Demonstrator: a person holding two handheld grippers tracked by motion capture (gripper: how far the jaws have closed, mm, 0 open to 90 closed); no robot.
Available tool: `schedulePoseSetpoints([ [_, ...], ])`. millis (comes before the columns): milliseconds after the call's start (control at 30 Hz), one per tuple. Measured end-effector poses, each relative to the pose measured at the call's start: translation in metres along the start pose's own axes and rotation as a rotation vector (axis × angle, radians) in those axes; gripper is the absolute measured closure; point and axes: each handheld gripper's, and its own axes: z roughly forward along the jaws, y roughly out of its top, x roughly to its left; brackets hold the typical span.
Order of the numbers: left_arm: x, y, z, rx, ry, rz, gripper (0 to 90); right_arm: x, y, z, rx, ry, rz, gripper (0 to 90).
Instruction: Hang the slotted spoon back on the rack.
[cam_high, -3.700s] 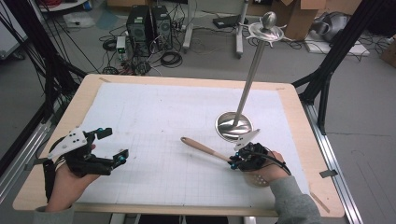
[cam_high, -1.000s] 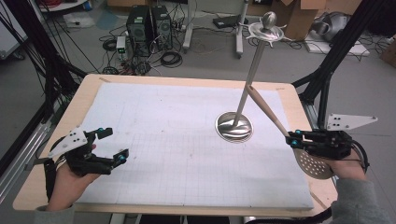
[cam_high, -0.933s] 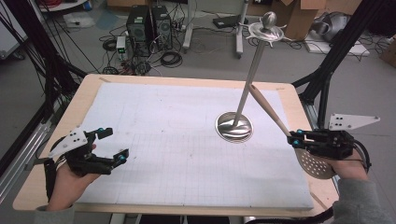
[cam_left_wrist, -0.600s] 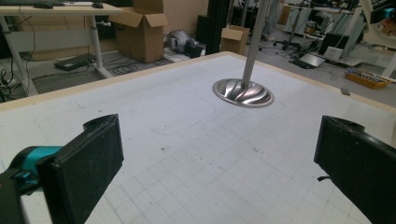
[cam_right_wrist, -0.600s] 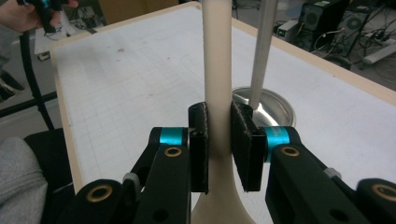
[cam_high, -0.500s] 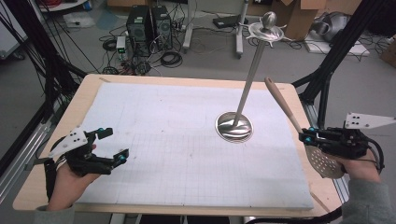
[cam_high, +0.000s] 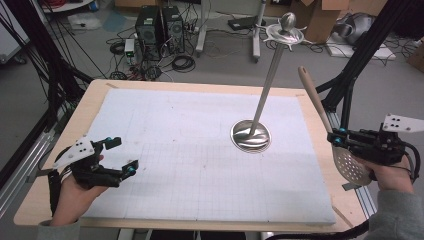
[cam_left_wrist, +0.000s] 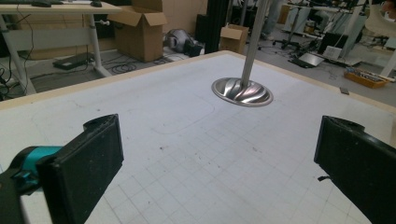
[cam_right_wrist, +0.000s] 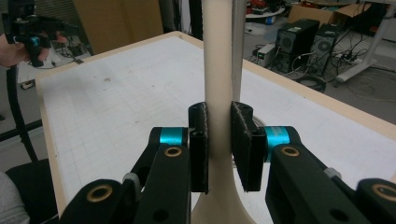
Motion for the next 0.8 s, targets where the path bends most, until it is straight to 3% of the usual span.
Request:
schedulePoseSetpoints([
  [367, 0.0, -0.001, 0.0, 0.004, -0.001, -0.003, 1.7, -0.003, 0.009, -0.008, -0.048, -0.032, 0.014, 78.0],
  [800, 0.002, 0.0, -0.006, -0.01, 0.004, -0.007, 1.7, -0.007, 0.018, -0.006, -0.068, -0.056, 0.04, 78.0],
])
